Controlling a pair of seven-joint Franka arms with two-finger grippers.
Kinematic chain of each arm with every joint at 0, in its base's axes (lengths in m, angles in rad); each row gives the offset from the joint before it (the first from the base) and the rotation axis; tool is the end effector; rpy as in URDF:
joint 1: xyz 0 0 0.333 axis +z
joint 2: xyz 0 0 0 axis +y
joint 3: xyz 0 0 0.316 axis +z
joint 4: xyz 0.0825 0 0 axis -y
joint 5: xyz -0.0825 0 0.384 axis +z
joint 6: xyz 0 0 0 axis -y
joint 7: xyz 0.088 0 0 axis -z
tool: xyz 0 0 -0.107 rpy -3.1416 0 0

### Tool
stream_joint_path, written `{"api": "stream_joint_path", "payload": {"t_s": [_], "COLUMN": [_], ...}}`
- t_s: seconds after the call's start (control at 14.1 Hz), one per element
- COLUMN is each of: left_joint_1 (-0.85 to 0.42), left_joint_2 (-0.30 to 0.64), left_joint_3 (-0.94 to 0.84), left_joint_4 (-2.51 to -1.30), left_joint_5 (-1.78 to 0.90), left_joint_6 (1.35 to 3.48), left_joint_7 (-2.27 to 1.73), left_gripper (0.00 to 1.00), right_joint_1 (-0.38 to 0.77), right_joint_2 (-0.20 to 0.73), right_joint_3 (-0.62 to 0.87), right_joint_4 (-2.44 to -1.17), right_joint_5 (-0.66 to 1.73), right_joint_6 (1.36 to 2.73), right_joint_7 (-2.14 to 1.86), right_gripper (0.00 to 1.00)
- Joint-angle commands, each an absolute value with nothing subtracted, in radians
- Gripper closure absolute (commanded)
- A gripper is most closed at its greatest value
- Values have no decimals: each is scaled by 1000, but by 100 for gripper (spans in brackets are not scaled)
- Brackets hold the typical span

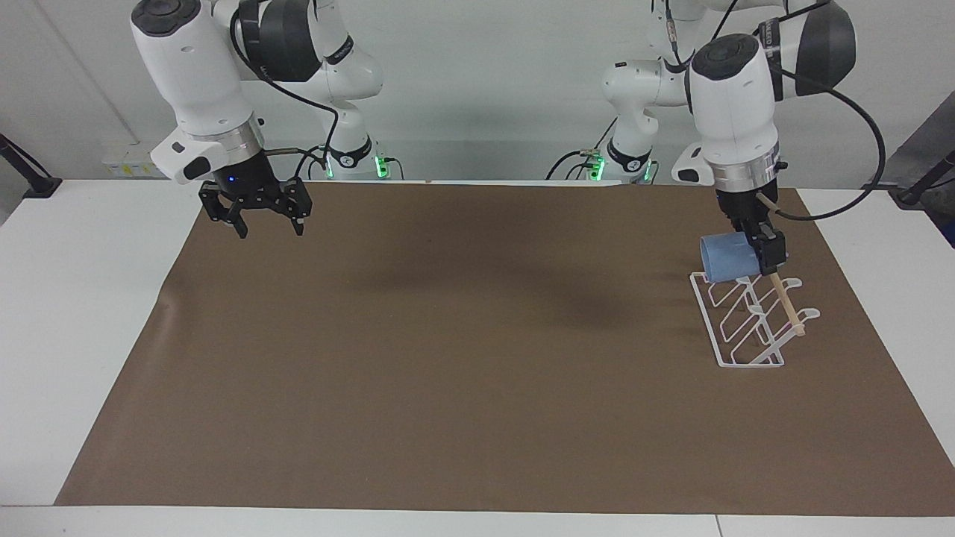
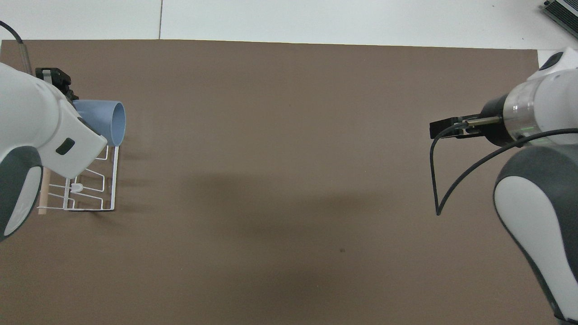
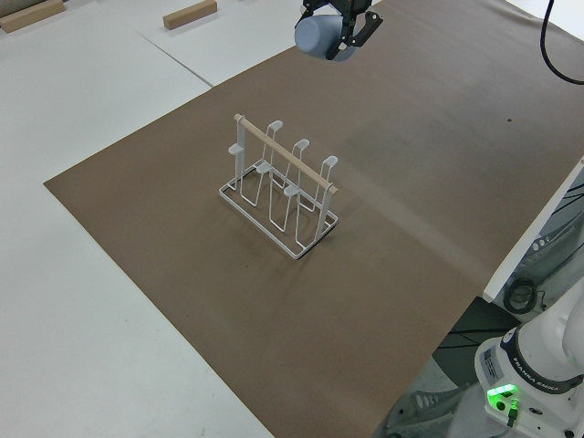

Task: Hang cup on cup holder
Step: 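Lower the cup onto the wire rack's hook with the left gripper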

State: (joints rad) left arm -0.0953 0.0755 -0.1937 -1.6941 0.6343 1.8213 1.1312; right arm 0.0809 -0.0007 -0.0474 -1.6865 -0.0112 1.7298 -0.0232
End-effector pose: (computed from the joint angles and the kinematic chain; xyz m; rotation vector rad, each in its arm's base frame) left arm 0.5852 -0.1196 0.5603 -1.8137 1.8024 0.2627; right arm 0.5655 0.0179 0.5839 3.1287 0.0911 0.0690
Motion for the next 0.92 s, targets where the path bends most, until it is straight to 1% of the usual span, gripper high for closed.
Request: {"api": "stream_joint_path", "payload": {"t_s": [0.0,0.14,0.28,0.64,0.85], "left_joint_1": [-89,-89,-78,-43,-34], "left_joint_2": [104,139,147,161,187], "left_joint_3": [-199,-199,-199,-199,-199], "left_joint_4": [-1689,-1689,-1704,-1715,-1723], "left_joint_5": [773,859,926,986,1034], "left_joint_6": [1835,1838,1883,1954,1968], "left_joint_7": [1111,1097,1095,1097,1097], "left_gripper": [100,100,100,100,100], "right_joint_1": [81,89,89,89,94], "right_joint_2": [-29,-29,-29,-29,-32], "right_joint_3": [-46,-45,-38,-34,-29], "right_joint_4": [-1717,-1717,-1717,-1712,-1717], "right_joint_5": [-32,-23,-21,-20,-20], "right_joint_6": [1723,1723,1721,1721,1720], "right_joint_7": [-35,-23,-6,37,69], "right_gripper": [1,0,0,0,0]}}
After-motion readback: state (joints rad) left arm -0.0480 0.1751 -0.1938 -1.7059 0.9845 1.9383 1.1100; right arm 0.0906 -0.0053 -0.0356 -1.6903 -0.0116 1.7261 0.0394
